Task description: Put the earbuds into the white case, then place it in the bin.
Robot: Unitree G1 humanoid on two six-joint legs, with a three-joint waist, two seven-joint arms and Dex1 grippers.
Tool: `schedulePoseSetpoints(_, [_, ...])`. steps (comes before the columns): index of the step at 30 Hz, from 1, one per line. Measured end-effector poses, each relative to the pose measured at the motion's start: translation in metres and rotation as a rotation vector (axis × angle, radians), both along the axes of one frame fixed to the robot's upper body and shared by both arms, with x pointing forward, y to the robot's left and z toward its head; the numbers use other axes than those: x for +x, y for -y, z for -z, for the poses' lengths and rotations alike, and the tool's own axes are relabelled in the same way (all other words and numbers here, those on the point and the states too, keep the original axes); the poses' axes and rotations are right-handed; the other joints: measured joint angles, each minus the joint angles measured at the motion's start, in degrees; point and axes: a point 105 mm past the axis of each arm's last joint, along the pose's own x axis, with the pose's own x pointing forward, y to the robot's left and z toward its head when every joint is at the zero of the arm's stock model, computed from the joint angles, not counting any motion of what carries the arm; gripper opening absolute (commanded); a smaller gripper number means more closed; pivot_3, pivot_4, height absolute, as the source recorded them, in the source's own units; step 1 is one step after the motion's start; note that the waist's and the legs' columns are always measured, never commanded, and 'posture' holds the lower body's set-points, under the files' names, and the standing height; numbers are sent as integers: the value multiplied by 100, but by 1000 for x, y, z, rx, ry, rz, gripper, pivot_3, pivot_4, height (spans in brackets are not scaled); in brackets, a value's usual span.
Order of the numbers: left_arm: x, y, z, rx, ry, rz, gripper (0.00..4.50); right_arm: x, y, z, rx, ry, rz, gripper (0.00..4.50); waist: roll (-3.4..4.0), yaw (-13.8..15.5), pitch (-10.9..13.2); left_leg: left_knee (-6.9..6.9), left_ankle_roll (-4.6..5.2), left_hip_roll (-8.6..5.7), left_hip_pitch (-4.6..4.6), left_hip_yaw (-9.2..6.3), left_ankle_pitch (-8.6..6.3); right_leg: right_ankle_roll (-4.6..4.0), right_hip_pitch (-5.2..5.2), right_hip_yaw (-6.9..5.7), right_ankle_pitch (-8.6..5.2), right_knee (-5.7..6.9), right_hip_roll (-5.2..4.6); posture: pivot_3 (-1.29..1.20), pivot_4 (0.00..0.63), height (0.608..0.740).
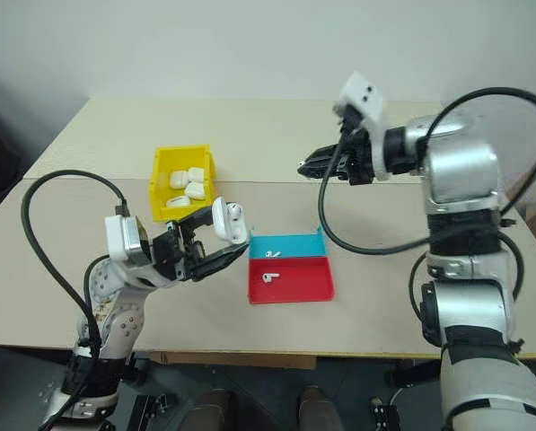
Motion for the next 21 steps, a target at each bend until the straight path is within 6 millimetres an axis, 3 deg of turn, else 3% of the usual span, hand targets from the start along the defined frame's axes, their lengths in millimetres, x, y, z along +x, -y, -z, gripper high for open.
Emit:
schedulePoseSetpoints(4, [4, 5, -7, -12, -56, 35, 2778, -30, 5, -19, 135, 2, 8, 922, 0, 5, 0, 3, 4, -2, 3, -1, 3, 0, 6, -1, 0, 1, 0, 0, 150, 740])
schedulePoseSetpoints(10, [1, 10, -27, -60, -68, 95, 2778, -64, 9, -31, 325, -36, -49, 922, -1, 21, 0, 2, 4, -3, 1, -2, 3, 1, 8, -4, 0, -3, -1, 0, 150, 740])
schedulePoseSetpoints(15, [-3, 11, -29, -78, -82, 131, 2778, -88, -7, -30, 425, -28, -183, 922, 0, 21, -1, 2, 7, -2, 2, -3, 4, 1, 9, -5, 0, -1, 1, 0, 150, 740])
schedulePoseSetpoints(21, [-6, 14, -30, -104, -100, 163, 2778, -102, -30, -13, 493, -57, -296, 922, -1, 25, -1, 3, 7, -3, -1, -5, 5, 1, 9, -7, 0, -1, 1, 0, 150, 740])
